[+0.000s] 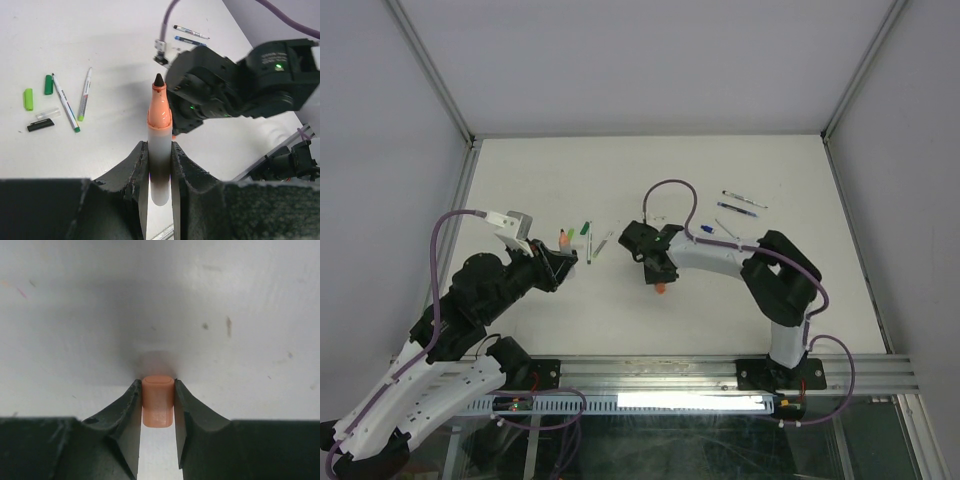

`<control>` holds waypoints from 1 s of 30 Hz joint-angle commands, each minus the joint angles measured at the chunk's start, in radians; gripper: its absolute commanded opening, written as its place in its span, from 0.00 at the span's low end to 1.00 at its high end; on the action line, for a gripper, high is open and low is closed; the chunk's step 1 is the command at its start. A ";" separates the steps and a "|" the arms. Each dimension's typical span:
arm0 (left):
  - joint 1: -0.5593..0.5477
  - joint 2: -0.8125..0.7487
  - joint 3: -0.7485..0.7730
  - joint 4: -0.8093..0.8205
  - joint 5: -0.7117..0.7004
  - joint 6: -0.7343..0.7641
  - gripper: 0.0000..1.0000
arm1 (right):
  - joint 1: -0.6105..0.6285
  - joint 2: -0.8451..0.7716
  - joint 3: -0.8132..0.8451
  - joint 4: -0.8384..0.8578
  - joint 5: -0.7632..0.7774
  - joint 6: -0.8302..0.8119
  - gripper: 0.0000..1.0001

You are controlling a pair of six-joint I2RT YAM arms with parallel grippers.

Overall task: Insert the pens into the pen caps
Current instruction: Insert the pen cap onto the pen.

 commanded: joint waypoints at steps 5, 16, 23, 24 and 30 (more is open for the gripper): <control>-0.002 0.013 0.003 0.036 -0.013 -0.008 0.00 | 0.008 -0.328 -0.351 0.145 -0.094 -0.033 0.21; -0.001 0.017 0.002 0.035 -0.014 -0.006 0.00 | 0.019 -0.338 -0.400 0.082 -0.079 0.021 0.31; -0.002 0.026 0.003 0.035 -0.012 -0.006 0.00 | 0.027 -0.321 -0.394 0.044 -0.101 0.084 0.36; -0.002 0.026 0.002 0.035 -0.012 -0.006 0.00 | 0.027 -0.317 -0.394 0.042 -0.102 0.090 0.36; -0.001 0.024 0.003 0.035 -0.013 -0.006 0.00 | 0.041 -0.296 -0.390 0.017 -0.099 0.115 0.38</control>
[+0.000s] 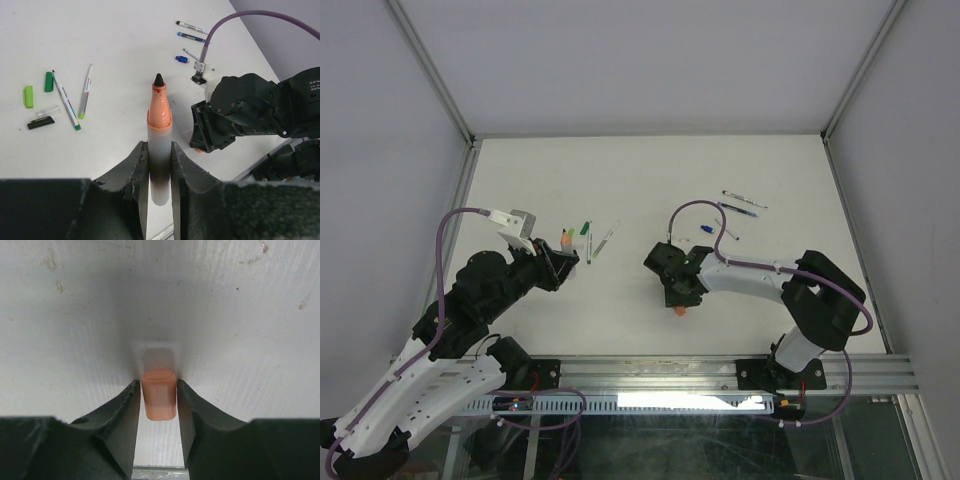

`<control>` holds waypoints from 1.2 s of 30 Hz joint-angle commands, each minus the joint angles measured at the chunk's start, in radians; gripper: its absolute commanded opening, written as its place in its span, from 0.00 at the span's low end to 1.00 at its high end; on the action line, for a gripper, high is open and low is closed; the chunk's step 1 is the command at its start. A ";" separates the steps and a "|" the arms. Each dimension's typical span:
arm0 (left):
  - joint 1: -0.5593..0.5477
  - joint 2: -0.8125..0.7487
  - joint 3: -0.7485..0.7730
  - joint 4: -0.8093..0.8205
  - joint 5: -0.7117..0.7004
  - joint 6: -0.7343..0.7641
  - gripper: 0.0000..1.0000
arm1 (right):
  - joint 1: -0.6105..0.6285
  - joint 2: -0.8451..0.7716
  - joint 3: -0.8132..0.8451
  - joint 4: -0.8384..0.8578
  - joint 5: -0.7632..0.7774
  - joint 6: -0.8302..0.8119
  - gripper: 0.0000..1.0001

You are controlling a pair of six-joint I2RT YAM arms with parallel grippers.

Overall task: Insert the pens into the pen caps
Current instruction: Insert the pen cap onto the pen.

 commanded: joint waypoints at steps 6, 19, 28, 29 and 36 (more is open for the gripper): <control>-0.002 0.002 0.003 0.036 -0.015 -0.008 0.00 | 0.023 0.016 0.000 -0.024 -0.017 0.051 0.38; -0.001 0.038 -0.007 0.042 -0.035 -0.025 0.00 | 0.020 -0.017 -0.030 -0.009 0.048 0.085 0.05; -0.002 0.098 0.017 0.046 0.084 0.015 0.00 | 0.021 -0.182 -0.041 0.051 0.118 0.077 0.00; -0.002 0.110 0.023 0.052 0.104 0.024 0.00 | 0.021 -0.215 -0.049 0.067 0.133 0.085 0.00; -0.019 0.217 0.016 0.142 0.206 0.033 0.00 | 0.021 -0.457 -0.113 0.222 0.229 0.146 0.00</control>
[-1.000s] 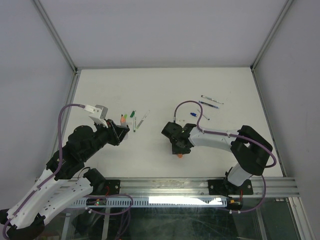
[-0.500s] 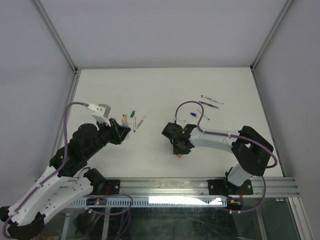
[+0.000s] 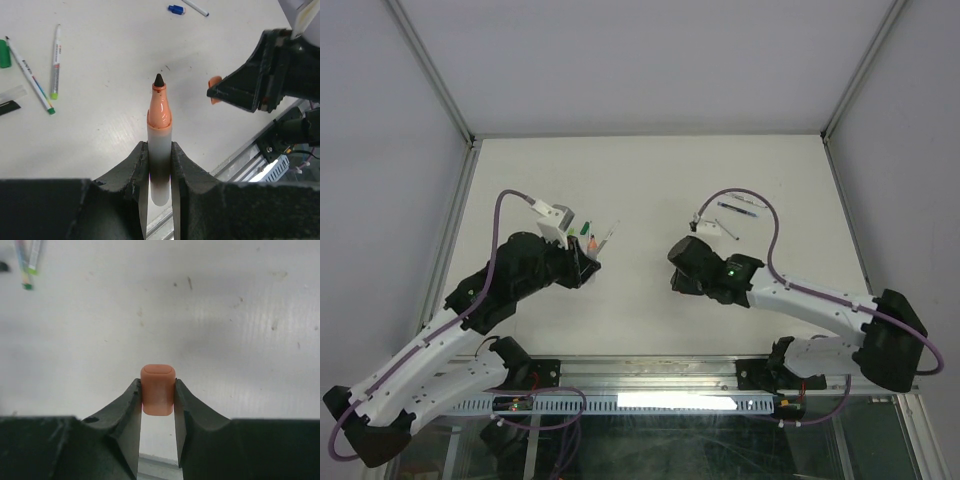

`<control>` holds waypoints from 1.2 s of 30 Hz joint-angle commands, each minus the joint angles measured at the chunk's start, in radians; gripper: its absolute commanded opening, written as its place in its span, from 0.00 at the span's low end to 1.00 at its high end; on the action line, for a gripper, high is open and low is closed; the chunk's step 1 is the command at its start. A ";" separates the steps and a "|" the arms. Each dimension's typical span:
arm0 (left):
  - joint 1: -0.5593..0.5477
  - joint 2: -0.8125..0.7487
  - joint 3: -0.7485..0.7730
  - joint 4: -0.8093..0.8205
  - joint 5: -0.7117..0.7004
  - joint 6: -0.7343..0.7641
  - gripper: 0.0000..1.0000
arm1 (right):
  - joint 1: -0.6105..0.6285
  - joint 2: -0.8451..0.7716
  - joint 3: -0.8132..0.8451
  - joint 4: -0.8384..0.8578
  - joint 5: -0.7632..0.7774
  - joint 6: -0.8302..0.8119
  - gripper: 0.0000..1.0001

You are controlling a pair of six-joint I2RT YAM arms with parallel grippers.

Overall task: Insert the pens into the pen caps
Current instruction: Insert the pen cap onto the pen.

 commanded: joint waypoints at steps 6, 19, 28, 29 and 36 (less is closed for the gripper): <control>-0.062 0.032 -0.036 0.228 0.102 -0.001 0.00 | 0.001 -0.354 -0.144 0.318 0.131 0.105 0.00; -0.244 0.165 -0.103 0.451 0.137 -0.046 0.00 | 0.001 -0.526 -0.224 0.650 -0.021 0.053 0.00; -0.268 0.212 -0.095 0.503 0.187 -0.045 0.00 | 0.000 -0.464 -0.211 0.763 -0.056 0.043 0.00; -0.268 0.212 -0.095 0.503 0.189 -0.044 0.00 | 0.000 -0.456 -0.211 0.773 -0.056 0.043 0.00; -0.272 0.217 -0.099 0.505 0.186 -0.050 0.00 | 0.000 -0.418 -0.204 0.822 -0.056 0.043 0.00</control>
